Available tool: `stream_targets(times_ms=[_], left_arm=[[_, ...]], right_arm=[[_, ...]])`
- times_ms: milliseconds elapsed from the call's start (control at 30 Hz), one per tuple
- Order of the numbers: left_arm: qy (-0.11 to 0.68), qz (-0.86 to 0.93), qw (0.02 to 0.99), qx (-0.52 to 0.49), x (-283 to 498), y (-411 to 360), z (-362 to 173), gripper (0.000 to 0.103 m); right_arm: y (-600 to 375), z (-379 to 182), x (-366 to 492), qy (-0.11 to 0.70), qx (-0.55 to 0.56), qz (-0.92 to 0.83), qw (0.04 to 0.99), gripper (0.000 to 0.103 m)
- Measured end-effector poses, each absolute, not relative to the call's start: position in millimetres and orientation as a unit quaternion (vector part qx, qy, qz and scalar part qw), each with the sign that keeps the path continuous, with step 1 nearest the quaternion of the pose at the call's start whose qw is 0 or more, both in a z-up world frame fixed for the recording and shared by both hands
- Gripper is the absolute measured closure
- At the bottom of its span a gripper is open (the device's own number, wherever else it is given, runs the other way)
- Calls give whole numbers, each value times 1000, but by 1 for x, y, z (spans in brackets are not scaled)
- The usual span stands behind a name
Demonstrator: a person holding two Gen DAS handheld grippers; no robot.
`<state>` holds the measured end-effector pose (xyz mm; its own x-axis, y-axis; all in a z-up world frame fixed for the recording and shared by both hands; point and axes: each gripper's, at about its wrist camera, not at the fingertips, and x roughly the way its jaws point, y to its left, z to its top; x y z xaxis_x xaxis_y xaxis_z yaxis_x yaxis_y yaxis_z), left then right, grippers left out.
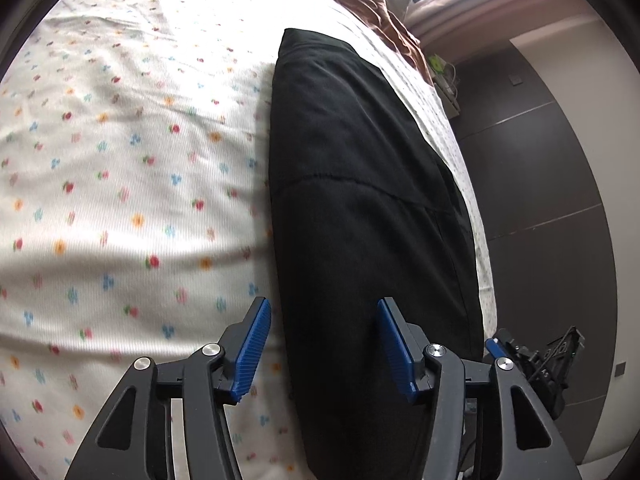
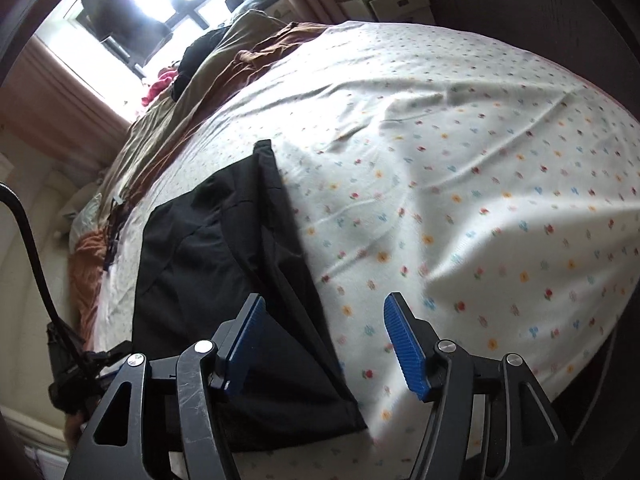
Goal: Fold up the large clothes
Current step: 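Close both tools on the end of the folded black jacket bundle, then lift the black jacket bundle off the sheet with both tools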
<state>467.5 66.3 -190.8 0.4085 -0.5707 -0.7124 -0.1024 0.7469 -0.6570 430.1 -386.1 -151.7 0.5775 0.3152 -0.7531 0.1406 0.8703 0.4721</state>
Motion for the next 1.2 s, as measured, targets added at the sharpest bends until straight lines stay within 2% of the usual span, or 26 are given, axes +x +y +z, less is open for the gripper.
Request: stream_targets(times_ms=[267,433,533,633,700,900,1200], left_arm=[[520,-144,778,-320,503,69,-192,46],[519,-136,785,-309,524,67,-191,46],[518,-129,790,-302,535,67,-191,46],[522,-123,791,-295,545,65,-193,46],[526,-115,792,-288,552,62,-192,46],[534,-91,802,-252,560,47,-185,46],[531,-94,798,-267,567,50,-192,46]], right_arm=[[-353,-158,508,498,206,117,834,41],[-344,-176,546,526,196,144,815,31],[-344,-185,563,539,192,151,806,31],[-345,-196,581,552,204,169,791,30],[-345,-204,592,562,213,185,777,23],[-345,-214,611,577,244,250,738,15],[-318,-229,638,573,287,343,687,15]])
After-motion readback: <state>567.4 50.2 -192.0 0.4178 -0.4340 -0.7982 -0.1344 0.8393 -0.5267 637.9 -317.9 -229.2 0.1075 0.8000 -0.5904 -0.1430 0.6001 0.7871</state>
